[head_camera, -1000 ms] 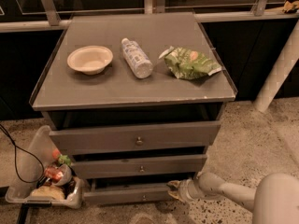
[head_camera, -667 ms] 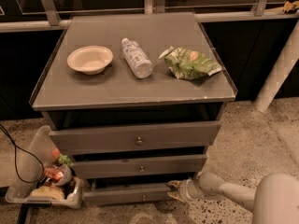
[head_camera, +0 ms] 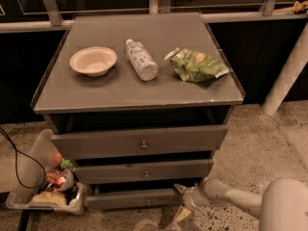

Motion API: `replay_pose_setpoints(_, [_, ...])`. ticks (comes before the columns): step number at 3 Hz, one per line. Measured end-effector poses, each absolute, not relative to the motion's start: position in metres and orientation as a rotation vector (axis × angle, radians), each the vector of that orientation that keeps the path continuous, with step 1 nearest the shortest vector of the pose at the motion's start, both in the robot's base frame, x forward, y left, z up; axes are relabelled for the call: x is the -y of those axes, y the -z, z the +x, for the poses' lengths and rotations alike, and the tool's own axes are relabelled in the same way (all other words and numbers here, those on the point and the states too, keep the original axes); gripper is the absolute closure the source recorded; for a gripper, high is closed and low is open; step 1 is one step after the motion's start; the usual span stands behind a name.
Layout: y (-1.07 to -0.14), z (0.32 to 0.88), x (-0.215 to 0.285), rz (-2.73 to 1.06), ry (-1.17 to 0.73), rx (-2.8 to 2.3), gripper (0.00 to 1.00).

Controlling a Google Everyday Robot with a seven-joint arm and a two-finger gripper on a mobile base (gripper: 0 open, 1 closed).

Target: Open bottom drawer

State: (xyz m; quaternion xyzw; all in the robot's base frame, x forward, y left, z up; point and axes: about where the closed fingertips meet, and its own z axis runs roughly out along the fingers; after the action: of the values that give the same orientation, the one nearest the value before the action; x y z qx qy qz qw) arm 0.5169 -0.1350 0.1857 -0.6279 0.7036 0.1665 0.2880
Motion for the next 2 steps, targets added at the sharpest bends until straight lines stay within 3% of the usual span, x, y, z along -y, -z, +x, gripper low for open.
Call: replay_pose_setpoints(2, [-0.1582, 0.5222, 0.1370, -1.668, -0.428, -1.929, 0.00])
